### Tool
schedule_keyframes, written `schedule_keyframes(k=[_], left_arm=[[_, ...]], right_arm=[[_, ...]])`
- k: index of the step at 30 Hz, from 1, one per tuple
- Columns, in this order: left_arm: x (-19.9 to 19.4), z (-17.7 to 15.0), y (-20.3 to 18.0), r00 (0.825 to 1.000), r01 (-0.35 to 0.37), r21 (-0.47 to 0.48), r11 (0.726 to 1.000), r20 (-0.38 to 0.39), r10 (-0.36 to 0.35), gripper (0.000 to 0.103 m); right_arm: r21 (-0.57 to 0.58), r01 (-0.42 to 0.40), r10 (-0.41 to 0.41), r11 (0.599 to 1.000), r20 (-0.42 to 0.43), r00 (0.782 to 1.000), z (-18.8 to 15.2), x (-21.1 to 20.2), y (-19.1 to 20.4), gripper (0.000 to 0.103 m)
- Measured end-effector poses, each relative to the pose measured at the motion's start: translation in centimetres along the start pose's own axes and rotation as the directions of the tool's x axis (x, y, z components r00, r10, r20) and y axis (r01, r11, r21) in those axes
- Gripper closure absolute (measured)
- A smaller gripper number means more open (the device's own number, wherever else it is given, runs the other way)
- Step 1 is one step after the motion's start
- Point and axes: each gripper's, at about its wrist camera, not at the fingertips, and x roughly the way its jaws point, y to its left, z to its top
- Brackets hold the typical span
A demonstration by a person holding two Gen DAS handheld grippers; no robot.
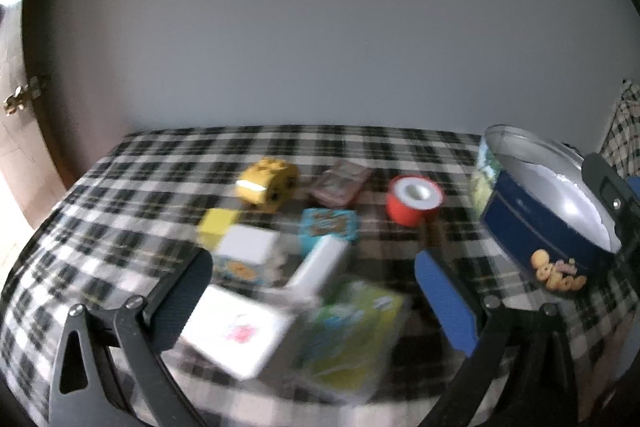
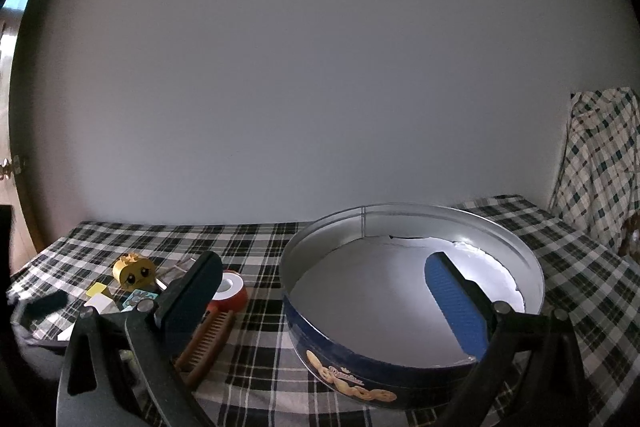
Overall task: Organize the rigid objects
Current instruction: 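Grasp the white box with the left tool while the right tool reaches toward the brown comb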
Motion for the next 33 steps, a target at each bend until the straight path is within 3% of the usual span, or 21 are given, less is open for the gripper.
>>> schedule_keyframes(k=[6,9,12,15,20,23,26,31,33], left_arm=[[-1.5,-0.7,6.4,0.999,-0.031,-0.061,0.998,-0.038,0.028,0.001],[-0.9,-1.1,7.9,0.997,0.008,-0.097,0.995,-0.08,-0.016,0.001],[0.2,-1.6,7.4,0.986,0.085,-0.082,0.993,-0.138,-0.096,0.002],[0.7,-1.7,6.9,0.974,0.157,-0.078,0.985,-0.15,-0.167,0.003],[1.4,-1.5,5.6,0.963,0.188,-0.068,0.98,-0.183,-0.198,0.007],[2.1,-1.8,5.0,0.968,0.167,-0.032,0.985,-0.183,-0.17,0.007],[2.6,-1.8,5.6,0.976,0.103,-0.002,0.995,-0.191,-0.102,0.019],[3.0,-1.7,7.4,0.976,0.089,-0.017,0.996,-0.198,-0.09,0.02],[2.9,-1.6,8.1,0.972,0.114,-0.04,0.993,-0.204,-0.12,0.02]], right_arm=[[0.001,-0.03,0.03,1.0,-0.031,0.999,0.0,0.3,0.1,0.001],[0.005,-0.044,0.044,0.999,-0.047,0.998,-0.1,0.4,0.1,0.001],[0.006,-0.049,0.049,0.999,-0.058,0.997,-0.2,0.6,0.2,0.001],[0.009,-0.055,0.055,0.998,-0.072,0.996,-0.3,0.8,0.2,0.001],[0.009,-0.069,0.07,0.998,-0.097,0.993,-0.4,1.2,0.3,0.001],[0.004,-0.067,0.067,0.998,-0.098,0.993,-0.5,1.2,0.4,0.001],[0.005,-0.069,0.069,0.998,-0.107,0.992,-0.6,1.4,0.4,0.001],[0.0,-0.08,0.079,0.997,-0.124,0.989,-0.7,1.8,0.4,0.001],[-0.006,-0.095,0.094,0.995,-0.133,0.987,-0.8,1.9,0.7,0.001]])
